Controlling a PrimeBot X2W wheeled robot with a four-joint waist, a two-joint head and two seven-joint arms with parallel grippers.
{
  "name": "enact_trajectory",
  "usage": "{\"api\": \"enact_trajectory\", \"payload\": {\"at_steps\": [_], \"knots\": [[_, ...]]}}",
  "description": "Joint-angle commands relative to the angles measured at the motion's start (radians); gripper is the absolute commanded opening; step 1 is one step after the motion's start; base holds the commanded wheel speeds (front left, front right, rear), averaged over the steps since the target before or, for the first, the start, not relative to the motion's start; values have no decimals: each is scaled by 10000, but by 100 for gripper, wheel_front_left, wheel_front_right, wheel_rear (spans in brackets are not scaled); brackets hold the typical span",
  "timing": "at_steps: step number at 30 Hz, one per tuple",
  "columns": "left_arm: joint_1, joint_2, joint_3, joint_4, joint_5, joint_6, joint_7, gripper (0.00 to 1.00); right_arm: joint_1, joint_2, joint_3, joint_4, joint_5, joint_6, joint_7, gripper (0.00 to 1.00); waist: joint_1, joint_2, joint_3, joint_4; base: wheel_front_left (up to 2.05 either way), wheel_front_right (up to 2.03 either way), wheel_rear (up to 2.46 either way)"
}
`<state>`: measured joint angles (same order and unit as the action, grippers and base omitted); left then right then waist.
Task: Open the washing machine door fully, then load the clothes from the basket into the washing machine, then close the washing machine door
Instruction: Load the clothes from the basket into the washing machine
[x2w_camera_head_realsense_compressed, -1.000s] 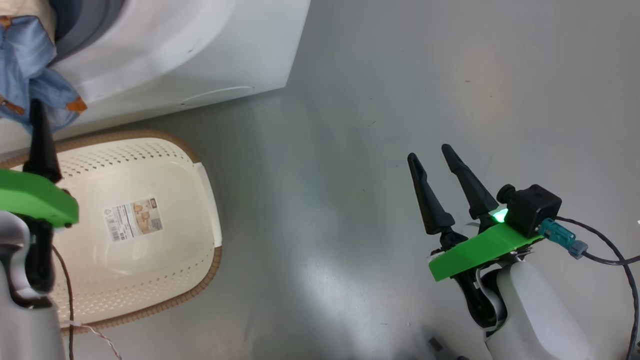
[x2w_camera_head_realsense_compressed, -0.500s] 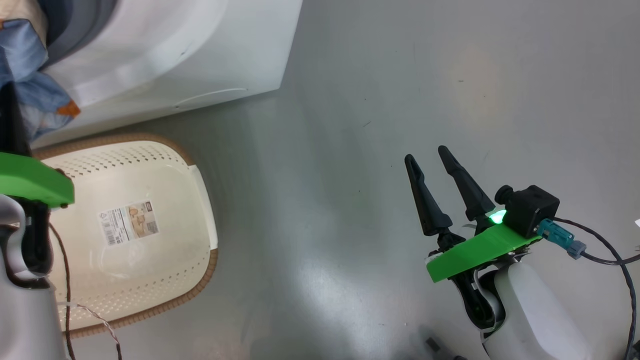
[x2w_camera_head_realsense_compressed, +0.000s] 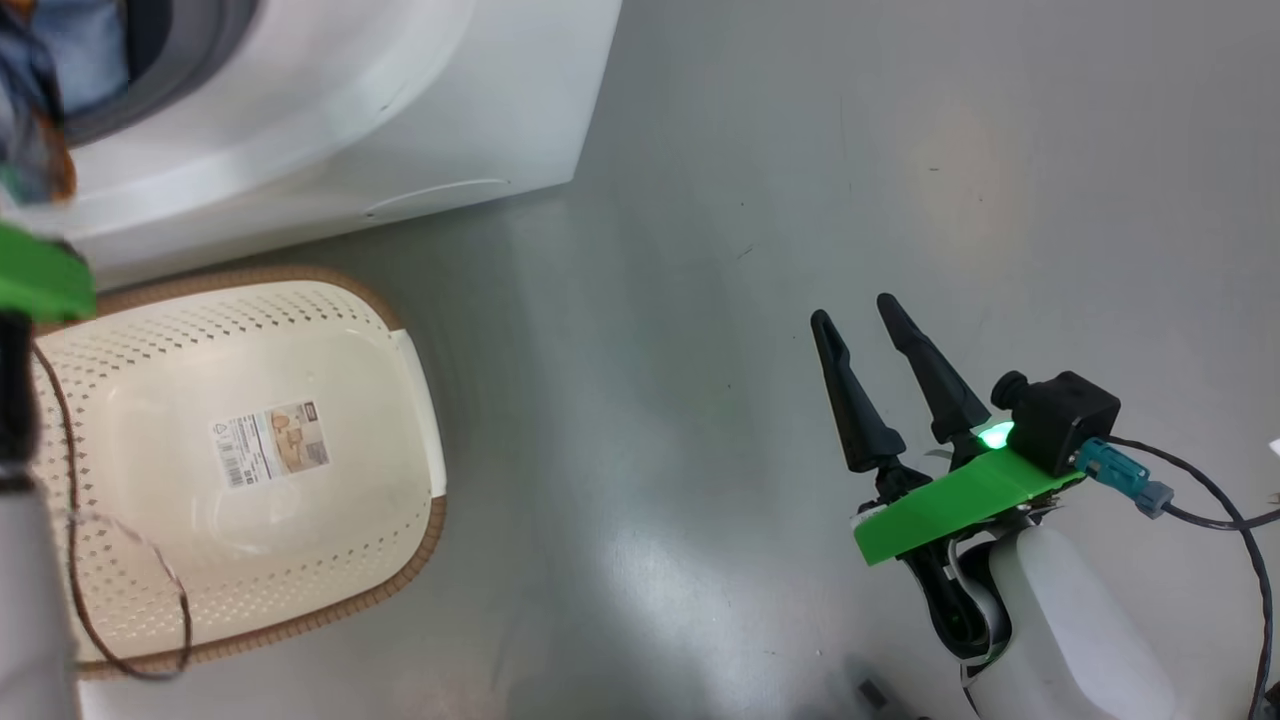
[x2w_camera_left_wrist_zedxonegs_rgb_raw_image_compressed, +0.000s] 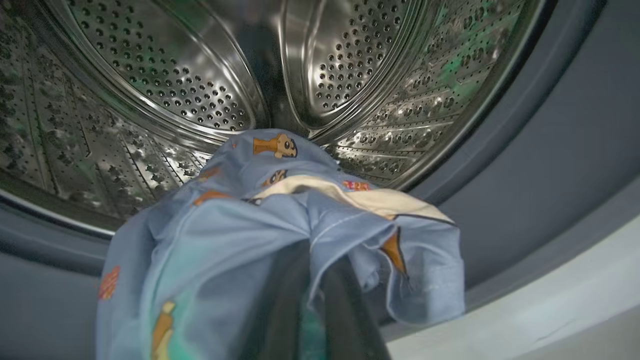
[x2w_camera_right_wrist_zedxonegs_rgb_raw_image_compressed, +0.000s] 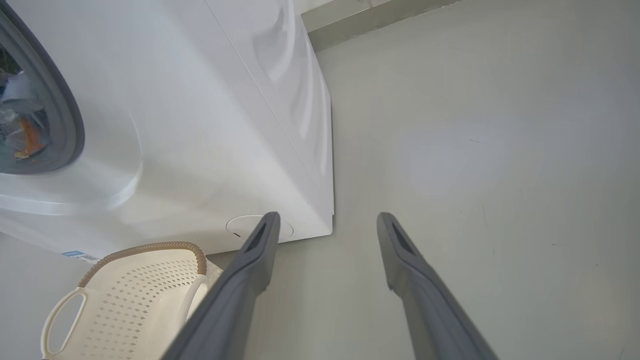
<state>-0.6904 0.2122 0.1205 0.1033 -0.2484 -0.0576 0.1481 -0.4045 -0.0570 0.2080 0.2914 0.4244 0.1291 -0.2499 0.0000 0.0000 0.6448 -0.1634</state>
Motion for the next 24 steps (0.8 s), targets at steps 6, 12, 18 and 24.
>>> {"api": "enact_trajectory", "payload": {"at_steps": [6, 12, 18, 24], "knots": [[-1510, 606, -172, 349, 56, -170, 277, 0, 387, 68, 149, -151, 144, 16, -119, 100, 0, 0, 101, -37, 0, 0, 0], [-2948, 865, -404, 1505, 217, -222, 51, 0, 310, 68, 234, -182, 269, 16, -119, 100, 0, 0, 259, -224, 0, 0, 0], [-3846, 1186, -496, 2730, 39, -417, -243, 0, 318, 68, 198, -201, 291, 16, -119, 100, 0, 0, 522, -411, 0, 0, 0], [-4613, 1538, -646, 3498, -70, -547, -515, 0, 271, 68, 205, -289, 342, 16, -119, 100, 0, 0, 1014, -568, 0, 0, 0]]}}
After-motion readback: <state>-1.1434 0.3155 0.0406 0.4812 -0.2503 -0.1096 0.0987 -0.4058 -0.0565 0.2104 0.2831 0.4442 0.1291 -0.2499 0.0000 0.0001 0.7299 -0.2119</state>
